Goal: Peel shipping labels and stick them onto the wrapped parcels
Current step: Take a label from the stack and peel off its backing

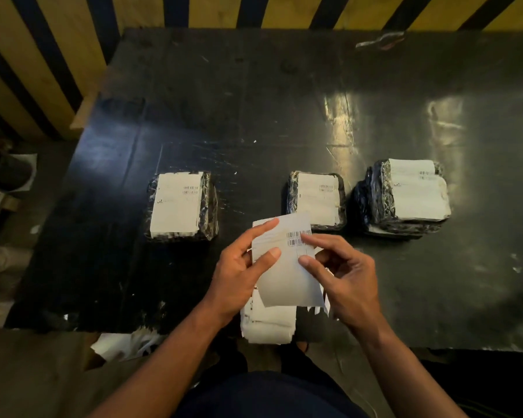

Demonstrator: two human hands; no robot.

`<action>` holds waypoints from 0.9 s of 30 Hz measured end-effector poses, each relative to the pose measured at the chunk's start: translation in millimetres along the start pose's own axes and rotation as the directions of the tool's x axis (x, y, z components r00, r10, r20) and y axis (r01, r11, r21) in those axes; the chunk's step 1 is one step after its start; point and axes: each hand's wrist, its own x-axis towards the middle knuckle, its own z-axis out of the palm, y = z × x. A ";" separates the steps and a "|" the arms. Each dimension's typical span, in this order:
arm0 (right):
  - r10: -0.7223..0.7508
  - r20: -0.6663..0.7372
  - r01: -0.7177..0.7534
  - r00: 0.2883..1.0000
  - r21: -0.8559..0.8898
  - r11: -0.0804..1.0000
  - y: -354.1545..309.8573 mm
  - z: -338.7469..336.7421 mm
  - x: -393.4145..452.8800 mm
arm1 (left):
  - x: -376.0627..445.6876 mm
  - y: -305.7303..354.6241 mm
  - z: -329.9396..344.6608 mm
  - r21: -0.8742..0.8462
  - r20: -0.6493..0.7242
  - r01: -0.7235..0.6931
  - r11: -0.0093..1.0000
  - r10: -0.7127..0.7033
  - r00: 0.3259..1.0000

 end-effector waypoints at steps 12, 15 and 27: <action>-0.253 0.041 0.247 0.967 0.108 0.963 -90.1 -13.1 21.1 | -25.3 75.0 -6.1 0.175 -0.025 -0.329 0.928 0.338 0.941; -0.281 0.028 0.277 0.959 0.109 0.955 -100.9 -14.8 27.7 | -30.3 82.5 -7.0 0.207 -0.013 -0.373 0.904 0.384 0.923; -0.319 0.034 0.318 0.947 0.012 0.948 -103.8 -16.4 38.6 | -28.5 87.8 -7.6 0.307 0.035 -0.421 0.854 0.432 0.901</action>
